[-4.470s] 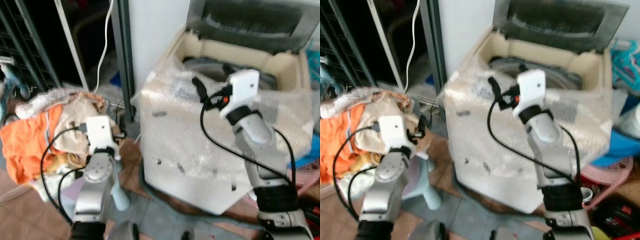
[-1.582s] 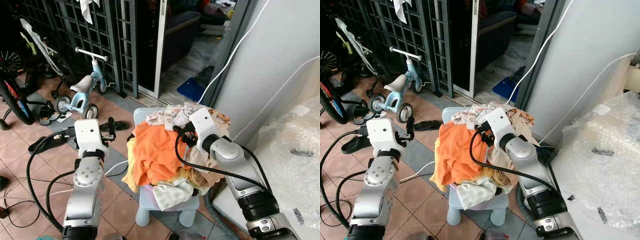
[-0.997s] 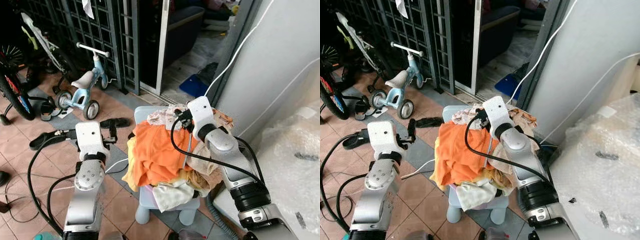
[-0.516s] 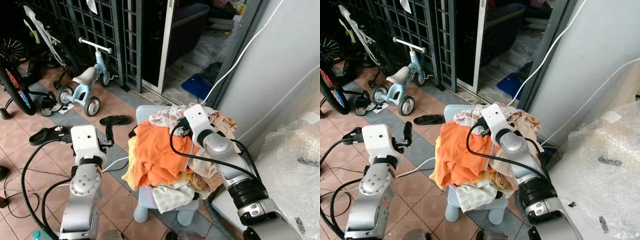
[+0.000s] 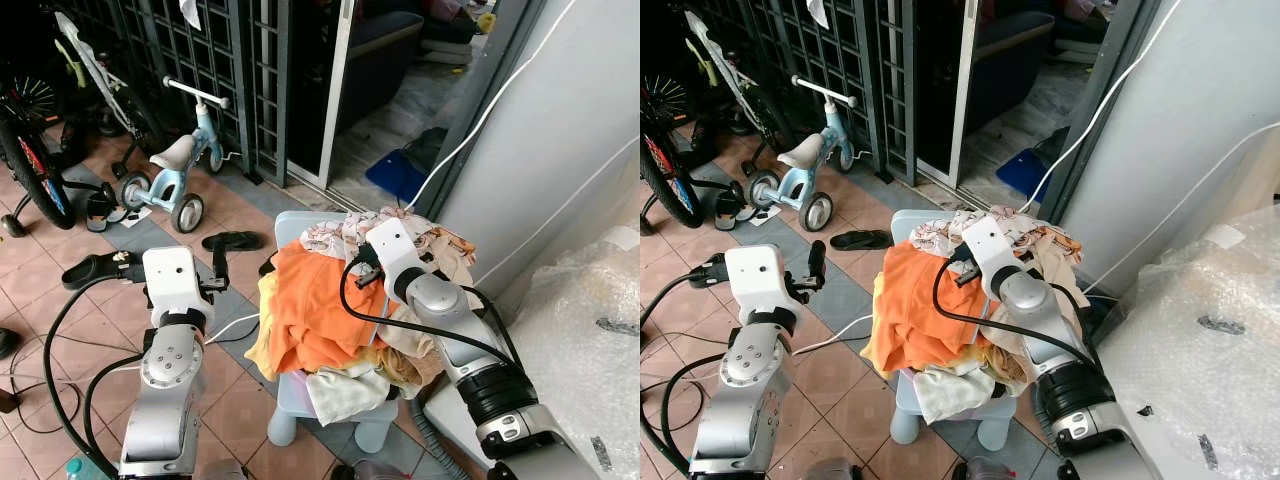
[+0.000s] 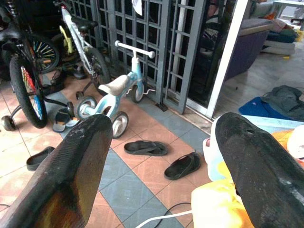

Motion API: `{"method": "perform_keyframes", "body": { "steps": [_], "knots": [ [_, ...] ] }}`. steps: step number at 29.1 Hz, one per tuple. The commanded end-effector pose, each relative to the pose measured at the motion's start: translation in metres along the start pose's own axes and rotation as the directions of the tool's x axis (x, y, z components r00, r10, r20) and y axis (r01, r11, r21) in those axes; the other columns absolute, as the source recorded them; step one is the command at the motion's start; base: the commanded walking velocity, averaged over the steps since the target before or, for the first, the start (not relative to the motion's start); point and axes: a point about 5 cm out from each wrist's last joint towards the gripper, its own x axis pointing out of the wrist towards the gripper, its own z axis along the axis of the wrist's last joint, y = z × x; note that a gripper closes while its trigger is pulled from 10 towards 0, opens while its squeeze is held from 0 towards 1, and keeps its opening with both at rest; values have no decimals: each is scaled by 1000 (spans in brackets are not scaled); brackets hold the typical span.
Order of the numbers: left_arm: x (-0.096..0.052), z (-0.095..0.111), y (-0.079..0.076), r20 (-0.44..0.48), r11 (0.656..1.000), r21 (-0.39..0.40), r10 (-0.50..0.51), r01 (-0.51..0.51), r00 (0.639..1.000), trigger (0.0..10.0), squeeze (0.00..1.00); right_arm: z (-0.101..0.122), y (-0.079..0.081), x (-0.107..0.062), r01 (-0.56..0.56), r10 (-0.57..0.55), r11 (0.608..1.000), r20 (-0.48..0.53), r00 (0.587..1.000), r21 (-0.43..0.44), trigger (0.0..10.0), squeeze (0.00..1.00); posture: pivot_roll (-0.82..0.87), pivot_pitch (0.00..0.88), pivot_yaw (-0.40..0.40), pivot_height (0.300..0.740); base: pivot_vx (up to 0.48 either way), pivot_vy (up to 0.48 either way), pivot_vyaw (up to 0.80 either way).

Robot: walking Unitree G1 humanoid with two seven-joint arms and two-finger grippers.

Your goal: Clothes washing

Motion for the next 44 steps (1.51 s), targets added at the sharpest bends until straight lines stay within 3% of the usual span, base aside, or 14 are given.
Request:
{"method": "perform_keyframes", "body": {
  "steps": [1,7,9,15,23,29,30,31,32,34,37,41,42,44],
  "knots": [
    [1,-1,-2,-5,1000,16,2,-2,1000,10000,0,20,-8,-4,39,-45,998,130,990,47,0,0,11,0,-66,740,0,0,0],
    [4,-2,-7,-10,1000,9,7,-7,1000,10000,0,50,-15,-10,46,-94,986,300,949,162,0,0,3,0,-62,740,0,0,0],
    [5,-2,-7,-15,1000,3,0,0,1000,10000,0,69,-21,-15,58,-127,981,386,914,185,0,0,-3,0,-56,740,0,0,0],
    [6,-2,-8,-13,1000,6,-1,1,1000,10000,0,89,-26,-22,58,-140,981,464,875,186,0,0,-8,0,-51,740,0,0,0],
    [10,-2,-10,-8,1000,20,-8,8,1000,10000,0,125,-38,-50,40,-135,985,603,786,167,0,0,-21,0,-44,740,0,0,0],
    [13,-2,-11,-6,1000,26,-15,15,1000,10000,0,134,-49,-66,11,-136,980,629,765,198,0,0,-32,0,-34,740,0,0,0],
    [13,-2,-11,-5,1000,27,-17,17,1000,10000,0,134,-49,-68,-6,-127,979,628,768,205,0,0,-34,0,-33,740,0,0,0],
    [15,-1,-12,-3,999,27,-20,20,1000,10000,0,121,-46,-75,-80,-23,986,597,802,146,0,0,-41,0,-29,740,0,0,0],
    [15,-1,-12,-3,999,27,-20,20,1000,10000,0,121,-46,-75,-80,-23,986,597,802,146,0,0,-41,0,-29,740,0,0,0],
    [16,-1,-12,-1,999,26,-23,23,1000,10000,0,96,-35,-81,-213,143,974,508,849,81,0,0,-46,0,-26,740,0,0,0],
    [17,-1,-12,-1,999,25,-26,26,1000,10000,0,54,-25,-96,-350,318,936,352,881,31,0,0,-47,0,-24,740,0,0,0],
    [17,-1,-12,-2,999,24,-28,28,1000,10000,0,26,-27,-103,-370,350,928,238,906,45,0,0,-51,0,-22,740,0,0,0],
    [17,-2,-12,-2,999,24,-29,29,1000,10000,0,17,-27,-104,-380,366,924,192,910,39,0,1000,-50,0,-20,740,0,0,0],
    [17,-2,-12,-2,999,24,-30,30,1000,10000,0,1,-26,-103,-391,390,920,99,916,-10,0,1000,-48,0,-20,740,0,0,0]
  ]
}}
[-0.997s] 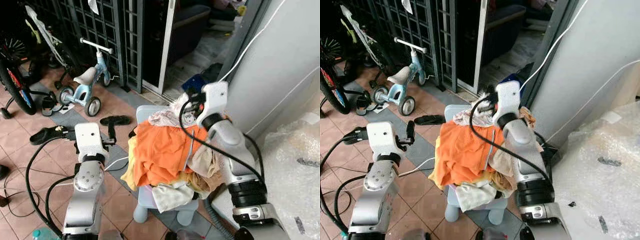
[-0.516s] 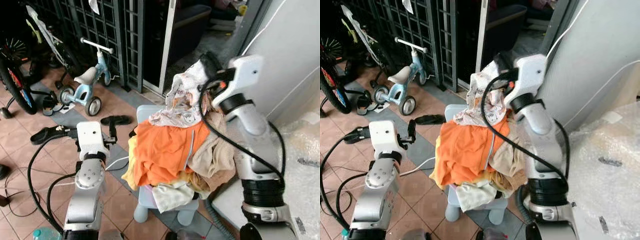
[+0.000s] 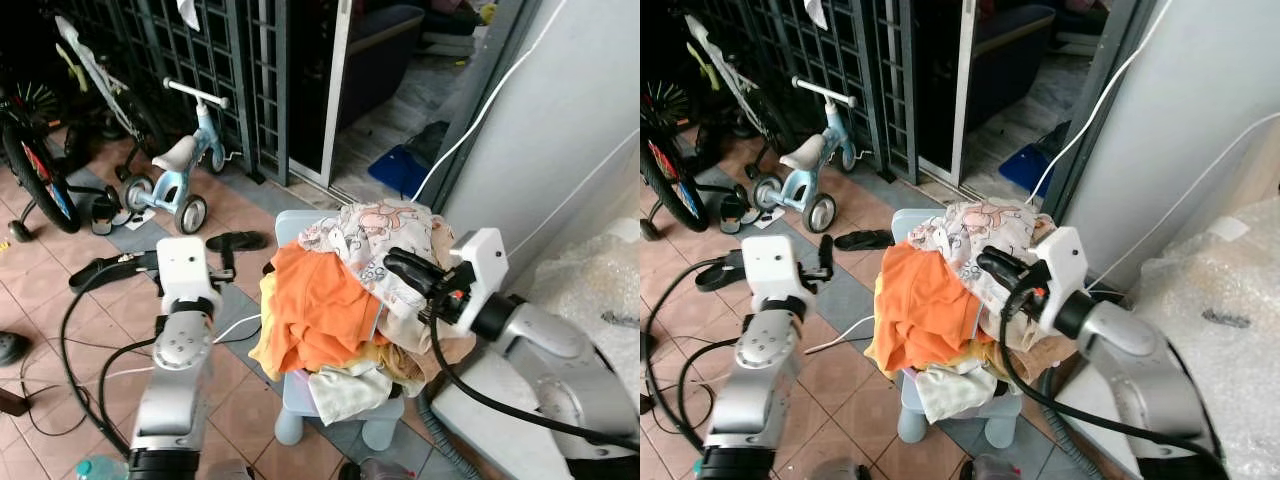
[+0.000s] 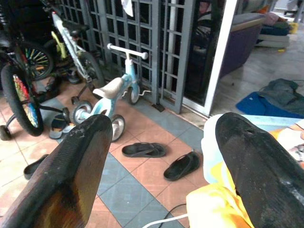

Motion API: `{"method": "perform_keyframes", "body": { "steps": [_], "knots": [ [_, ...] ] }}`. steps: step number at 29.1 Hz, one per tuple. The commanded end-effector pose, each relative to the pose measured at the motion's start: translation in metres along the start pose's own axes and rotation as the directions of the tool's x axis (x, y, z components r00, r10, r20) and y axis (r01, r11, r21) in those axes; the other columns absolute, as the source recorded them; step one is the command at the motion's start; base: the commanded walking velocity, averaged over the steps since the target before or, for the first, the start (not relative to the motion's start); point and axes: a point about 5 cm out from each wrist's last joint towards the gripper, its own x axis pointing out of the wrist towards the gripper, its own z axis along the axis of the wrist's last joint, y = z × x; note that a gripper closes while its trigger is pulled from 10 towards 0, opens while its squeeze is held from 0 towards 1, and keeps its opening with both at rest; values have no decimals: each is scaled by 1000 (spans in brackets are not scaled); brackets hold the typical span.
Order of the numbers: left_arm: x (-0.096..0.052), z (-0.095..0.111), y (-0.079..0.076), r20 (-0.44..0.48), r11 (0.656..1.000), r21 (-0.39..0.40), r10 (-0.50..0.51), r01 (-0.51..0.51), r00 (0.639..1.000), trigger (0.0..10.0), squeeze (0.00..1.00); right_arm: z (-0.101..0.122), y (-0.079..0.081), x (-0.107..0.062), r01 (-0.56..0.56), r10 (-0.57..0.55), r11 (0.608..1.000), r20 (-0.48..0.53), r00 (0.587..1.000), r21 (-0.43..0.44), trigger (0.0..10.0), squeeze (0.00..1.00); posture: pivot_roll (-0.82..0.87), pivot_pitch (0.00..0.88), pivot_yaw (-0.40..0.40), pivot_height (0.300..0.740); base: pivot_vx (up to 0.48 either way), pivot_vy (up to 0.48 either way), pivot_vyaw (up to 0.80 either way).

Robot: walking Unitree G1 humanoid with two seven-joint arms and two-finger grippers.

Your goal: Clothes washing

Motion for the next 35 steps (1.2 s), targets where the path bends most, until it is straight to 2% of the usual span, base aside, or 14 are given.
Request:
{"method": "perform_keyframes", "body": {
  "steps": [1,2,3,4,8,11,15,19,20,24,32,33,34,35],
  "knots": [
    [1,0,0,4,1000,5,-6,6,1000,10000,0,-15,4,1,-35,32,999,-86,996,-31,0,1000,-47,0,-19,740,0,0,0],
    [1,0,0,4,1000,5,-7,7,1000,10000,0,-18,4,2,-43,38,998,-112,993,-45,0,1000,-47,0,-19,740,0,0,0],
    [1,0,0,4,1000,5,-7,7,1000,10000,0,-22,3,3,-38,26,995,-142,989,-87,3647,1000,-46,0,-19,740,0,0,0],
    [1,0,0,4,1000,6,-7,7,1000,10000,0,-20,1,11,-25,2,987,-139,990,-160,10000,1000,-41,0,-19,740,0,0,0],
    [1,0,1,4,1000,6,-6,6,1000,10000,0,-8,0,24,14,-29,979,-71,997,-205,10000,1000,-39,0,-20,740,0,0,0],
    [0,0,1,2,1000,4,-2,2,1000,10000,0,19,2,47,101,-80,963,90,993,-251,10000,1000,-31,0,-25,740,0,0,0],
    [-1,0,1,1,1000,4,1,-1,1000,10000,0,28,3,59,153,-113,945,150,982,-291,10000,1000,-25,0,-28,740,0,0,0],
    [-1,0,2,1,1000,5,5,-5,1000,10000,0,25,-2,65,204,-173,926,124,977,-318,10000,1000,-18,0,-33,740,0,0,0],
    [-3,0,3,-1,1000,4,10,-10,1000,10000,0,12,-10,66,268,-267,911,49,963,-312,10000,1000,-15,0,-35,740,0,0,0],
    [-3,-1,3,-3,1000,4,9,-9,1000,10000,0,-10,-22,60,353,-393,877,-64,917,-326,10000,1000,-17,0,-34,740,0,0,0],
    [-2,-1,2,-2,1000,5,2,-2,1000,10000,0,-33,-22,56,353,-412,891,-181,893,-285,10000,1000,-21,0,-31,740,0,0,0],
    [-1,-1,1,-2,1000,5,1,-1,1000,10000,0,-37,-19,56,339,-395,903,-205,895,-264,3216,1000,-21,0,-33,740,0,0,0],
    [-1,-1,1,-2,1000,5,1,-1,1000,10000,0,-42,-15,56,318,-372,916,-228,900,-243,0,1000,-20,0,-34,740,0,0,0],
    [-1,-1,1,-2,1000,4,1,-1,1000,10000,0,-45,-13,56,306,-359,924,-242,902,-230,0,1000,-20,0,-34,740,0,0,0]
  ]
}}
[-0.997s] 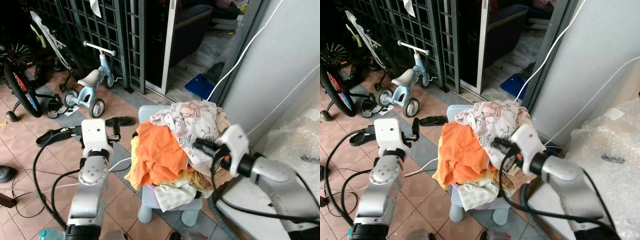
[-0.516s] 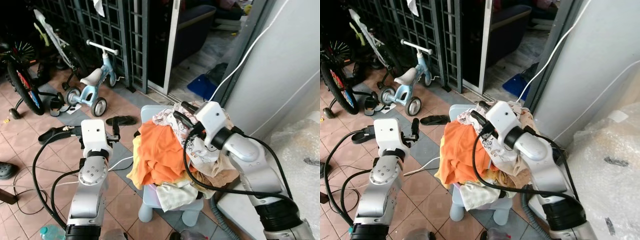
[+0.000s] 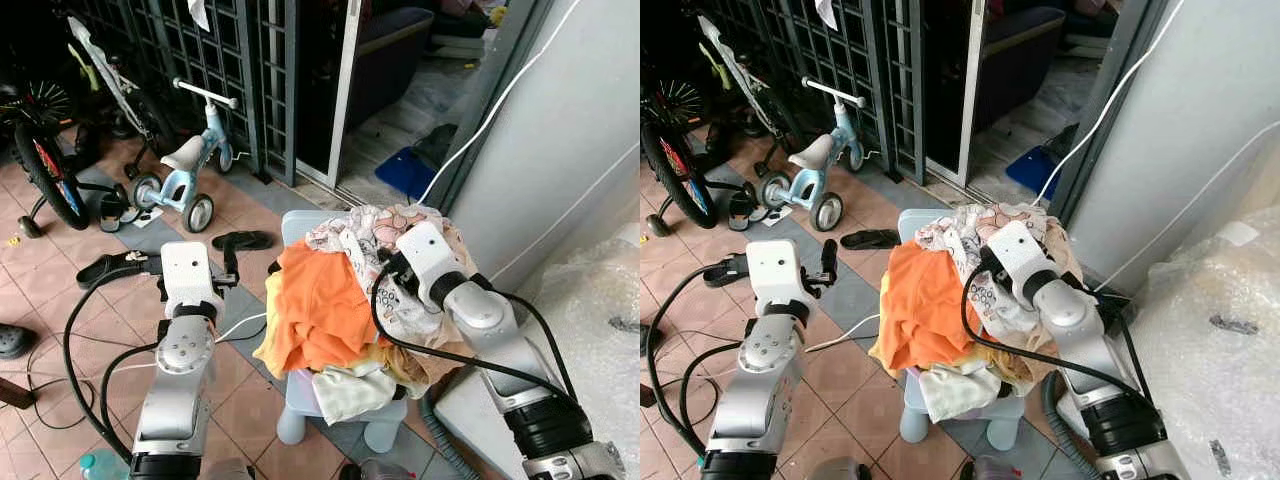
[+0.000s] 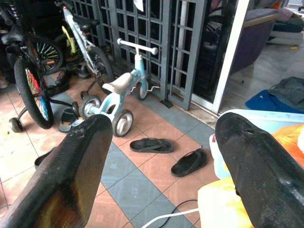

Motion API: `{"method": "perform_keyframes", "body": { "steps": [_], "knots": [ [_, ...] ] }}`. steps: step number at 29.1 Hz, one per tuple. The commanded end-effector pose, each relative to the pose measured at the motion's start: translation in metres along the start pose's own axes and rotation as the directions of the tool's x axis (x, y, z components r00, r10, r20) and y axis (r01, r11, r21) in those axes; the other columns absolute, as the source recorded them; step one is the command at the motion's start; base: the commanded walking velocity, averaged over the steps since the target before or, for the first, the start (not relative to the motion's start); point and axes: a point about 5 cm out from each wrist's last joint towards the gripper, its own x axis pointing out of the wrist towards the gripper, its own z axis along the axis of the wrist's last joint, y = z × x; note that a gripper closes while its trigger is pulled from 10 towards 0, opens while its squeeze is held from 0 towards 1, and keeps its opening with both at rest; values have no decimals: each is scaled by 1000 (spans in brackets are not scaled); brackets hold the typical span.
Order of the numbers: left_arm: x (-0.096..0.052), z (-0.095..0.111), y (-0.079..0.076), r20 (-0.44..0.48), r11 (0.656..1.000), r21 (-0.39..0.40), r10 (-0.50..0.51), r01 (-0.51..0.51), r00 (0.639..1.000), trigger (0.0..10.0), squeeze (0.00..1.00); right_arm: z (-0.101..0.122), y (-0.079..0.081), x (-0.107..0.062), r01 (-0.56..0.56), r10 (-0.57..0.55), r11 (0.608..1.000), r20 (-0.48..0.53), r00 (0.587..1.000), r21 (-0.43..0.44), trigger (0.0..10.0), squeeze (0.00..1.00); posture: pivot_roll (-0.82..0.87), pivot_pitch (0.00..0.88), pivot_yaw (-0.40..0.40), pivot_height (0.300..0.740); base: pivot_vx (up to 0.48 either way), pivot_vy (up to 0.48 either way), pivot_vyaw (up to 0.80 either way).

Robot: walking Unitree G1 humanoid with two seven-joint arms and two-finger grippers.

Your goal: Clothes washing

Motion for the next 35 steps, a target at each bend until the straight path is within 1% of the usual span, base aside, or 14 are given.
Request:
{"method": "perform_keyframes", "body": {
  "steps": [1,2,3,4,5,10,12,22,27,28,30,35],
  "knots": [
    [1,3,-2,13,1000,1,-11,11,1000,10000,0,-16,10,-2,-55,58,998,-73,996,38,0,1000,-19,0,-35,740,0,0,0],
    [1,3,-2,13,1000,1,-11,11,1000,10000,0,-16,11,-2,-64,67,997,-75,995,40,0,1000,-19,0,-35,740,0,0,0],
    [1,4,-2,13,1000,1,-10,10,1000,10000,0,-17,12,-2,-71,74,996,-78,994,45,0,820,-17,0,-37,740,0,0,0],
    [1,4,-2,13,1000,1,-10,10,1000,10000,0,-17,14,-1,-78,82,996,-81,993,50,0,694,-17,0,-37,740,0,0,0],
    [1,4,-2,14,1000,0,-8,8,1000,10000,0,-17,16,0,-87,92,994,-84,992,62,0,0,-16,0,-37,740,0,0,0],
    [1,4,-2,13,1000,-1,-5,5,1000,10000,0,-17,17,0,-94,101,993,-86,991,77,0,0,-16,0,-39,740,0,0,0],
    [1,4,-2,12,1000,-1,-5,5,1000,10000,0,-17,18,1,-100,109,990,-88,990,102,0,0,-17,0,-39,740,0,0,0],
    [0,3,-3,6,1000,-3,-8,8,1000,10000,0,-17,19,0,-98,111,984,-83,990,150,0,0,-22,0,-39,740,0,0,0],
    [0,2,-3,5,1000,-3,-8,8,1000,10000,0,-15,17,1,-77,91,982,-71,993,173,0,0,-22,0,-39,740,0,0,0],
    [0,2,-3,4,1000,-2,-9,9,1000,10000,0,-12,14,1,-59,70,980,-52,996,191,0,0,-23,0,-39,740,0,0,0],
    [0,2,-3,4,1000,-2,-9,9,1000,10000,0,-10,13,2,-53,63,979,-46,997,197,0,0,-23,0,-39,740,0,0,0],
    [0,2,-2,2,1000,1,-10,10,1000,10000,0,-5,10,2,-30,35,969,-16,999,246,0,0,-26,0,-35,740,0,0,0]
  ]
}}
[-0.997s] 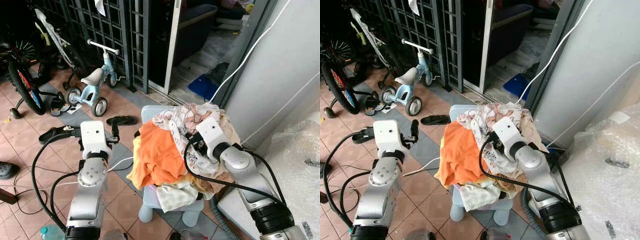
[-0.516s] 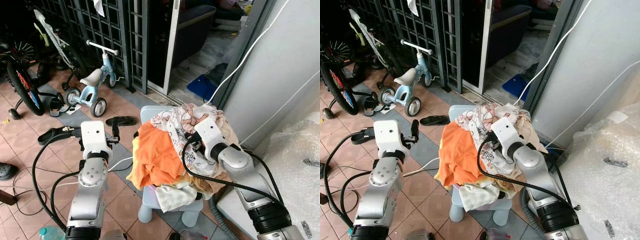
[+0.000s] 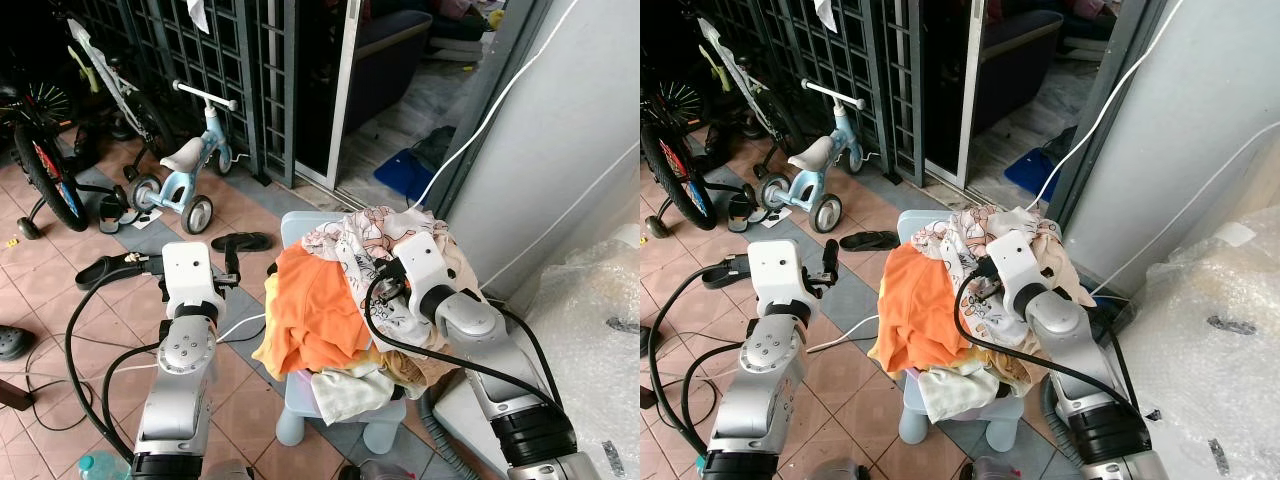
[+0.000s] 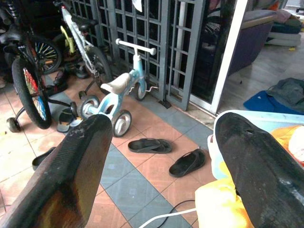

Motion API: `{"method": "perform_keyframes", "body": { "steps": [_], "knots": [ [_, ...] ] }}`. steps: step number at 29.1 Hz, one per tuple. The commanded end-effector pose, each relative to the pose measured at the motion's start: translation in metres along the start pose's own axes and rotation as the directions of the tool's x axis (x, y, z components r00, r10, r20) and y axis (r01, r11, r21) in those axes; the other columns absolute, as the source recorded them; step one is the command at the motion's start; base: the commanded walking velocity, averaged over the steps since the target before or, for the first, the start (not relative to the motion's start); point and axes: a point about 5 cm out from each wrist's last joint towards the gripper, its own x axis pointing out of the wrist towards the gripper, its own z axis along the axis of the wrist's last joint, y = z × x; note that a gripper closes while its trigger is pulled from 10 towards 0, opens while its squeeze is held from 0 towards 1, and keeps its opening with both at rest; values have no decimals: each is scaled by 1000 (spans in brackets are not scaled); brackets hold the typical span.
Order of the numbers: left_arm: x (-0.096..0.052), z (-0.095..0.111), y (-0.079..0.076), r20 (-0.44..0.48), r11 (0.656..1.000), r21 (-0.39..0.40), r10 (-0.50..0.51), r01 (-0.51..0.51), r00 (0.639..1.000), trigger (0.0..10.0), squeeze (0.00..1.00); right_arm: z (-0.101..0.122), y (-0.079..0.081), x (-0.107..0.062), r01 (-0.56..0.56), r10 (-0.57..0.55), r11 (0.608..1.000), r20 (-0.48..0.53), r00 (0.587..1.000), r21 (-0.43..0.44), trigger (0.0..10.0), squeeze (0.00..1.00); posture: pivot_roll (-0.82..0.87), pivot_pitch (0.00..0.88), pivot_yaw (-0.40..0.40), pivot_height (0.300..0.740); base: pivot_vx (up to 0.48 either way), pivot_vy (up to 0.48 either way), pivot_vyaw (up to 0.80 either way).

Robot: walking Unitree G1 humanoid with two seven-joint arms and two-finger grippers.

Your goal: Clothes washing

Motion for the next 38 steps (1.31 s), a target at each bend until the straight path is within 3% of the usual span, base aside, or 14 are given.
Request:
{"method": "perform_keyframes", "body": {
  "steps": [1,6,7,12,20,26,29,37,38],
  "knots": [
    [0,2,-1,3,1000,5,-10,10,1000,10000,0,-3,-2,0,8,-7,999,-15,1000,42,0,0,-26,0,-35,740,0,0,0],
    [0,2,-1,1,1000,8,-15,15,1000,10000,0,4,-2,0,19,-24,993,41,999,113,0,0,-26,0,-33,740,0,0,0],
    [0,2,-1,-1,1000,10,-16,16,1000,10000,0,17,-6,-1,54,-70,991,132,989,121,0,0,-28,0,-31,740,0,0,0],
    [1,2,-2,-5,1000,12,-23,23,1000,10000,0,49,-22,-10,173,-229,966,326,917,192,0,0,-30,0,-30,740,0,0,0],
    [2,2,-3,-2,1000,14,-27,28,1000,10000,0,55,-29,-11,199,-272,954,370,889,224,0,0,-33,0,-28,740,0,-240,0],
    [2,2,-4,-3,1000,13,-27,27,1000,10000,0,51,-22,-9,146,-222,962,352,909,230,0,0,-32,0,-28,740,0,-286,0],
    [2,2,-3,-3,1000,13,-23,23,1000,10000,0,41,-12,-9,97,-158,975,316,936,200,0,0,-30,0,-31,740,0,-279,0],
    [3,1,-3,-5,1000,7,-27,28,1000,10000,0,35,-16,-13,101,-157,976,302,940,193,0,0,-37,0,-28,740,0,-100,0],
    [3,1,-4,-5,1000,6,-30,30,1000,10000,0,33,-13,-12,85,-135,980,285,949,181,6627,0,-37,0,-27,740,0,0,0]
  ]
}}
